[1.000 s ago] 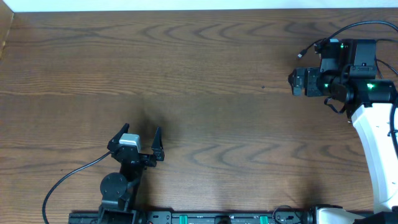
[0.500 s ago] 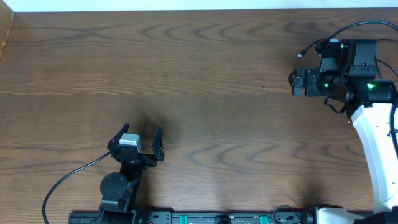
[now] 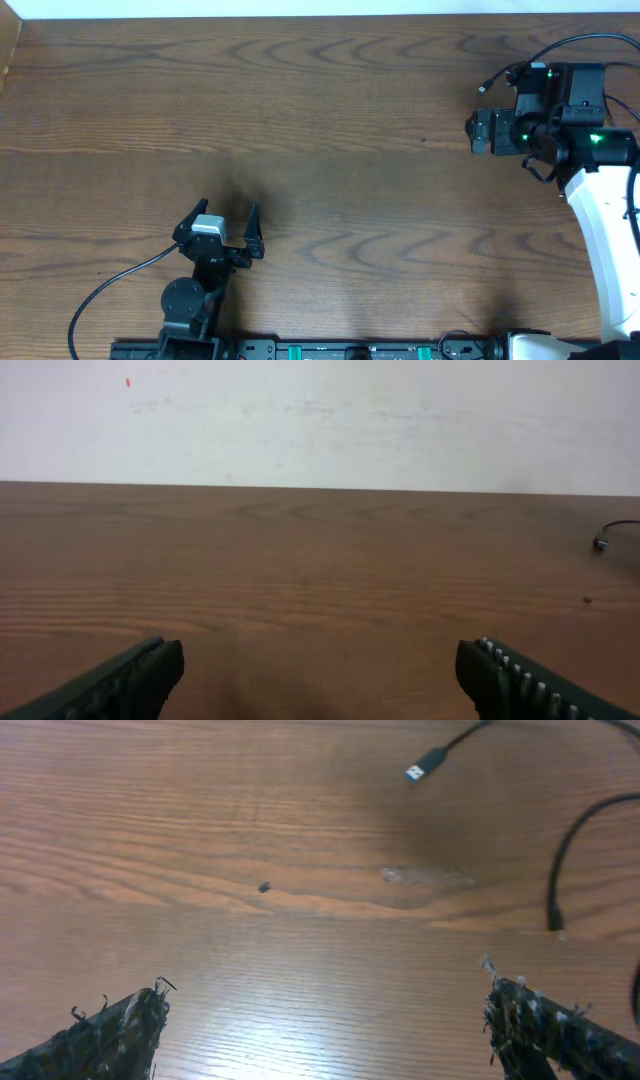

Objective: Untangle cables

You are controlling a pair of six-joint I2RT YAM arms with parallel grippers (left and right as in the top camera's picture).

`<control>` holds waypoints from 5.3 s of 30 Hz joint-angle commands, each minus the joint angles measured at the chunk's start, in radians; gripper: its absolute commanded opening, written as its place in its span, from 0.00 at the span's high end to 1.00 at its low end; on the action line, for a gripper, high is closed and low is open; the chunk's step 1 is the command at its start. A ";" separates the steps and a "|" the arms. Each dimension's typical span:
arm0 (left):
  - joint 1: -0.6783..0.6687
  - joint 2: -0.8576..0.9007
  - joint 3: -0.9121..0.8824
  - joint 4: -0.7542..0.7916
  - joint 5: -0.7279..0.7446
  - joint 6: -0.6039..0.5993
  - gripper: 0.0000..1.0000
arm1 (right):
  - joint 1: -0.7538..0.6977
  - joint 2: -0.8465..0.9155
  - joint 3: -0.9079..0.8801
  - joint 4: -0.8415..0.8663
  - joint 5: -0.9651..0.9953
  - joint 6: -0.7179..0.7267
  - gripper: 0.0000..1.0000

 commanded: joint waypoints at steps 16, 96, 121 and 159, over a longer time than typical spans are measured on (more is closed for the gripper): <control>0.004 -0.005 -0.011 -0.043 0.021 0.014 0.08 | 0.016 -0.157 -0.219 0.489 -0.043 0.032 0.01; 0.004 -0.005 -0.011 -0.043 0.021 0.014 0.07 | -0.019 -1.417 -1.255 0.704 0.145 0.129 0.01; 0.004 -0.005 -0.011 -0.043 0.021 0.014 0.08 | -0.017 -1.400 -1.255 0.707 0.123 0.047 0.01; 0.004 -0.005 -0.011 -0.043 0.021 0.014 0.08 | -0.017 -1.400 -1.255 0.707 0.123 0.047 0.01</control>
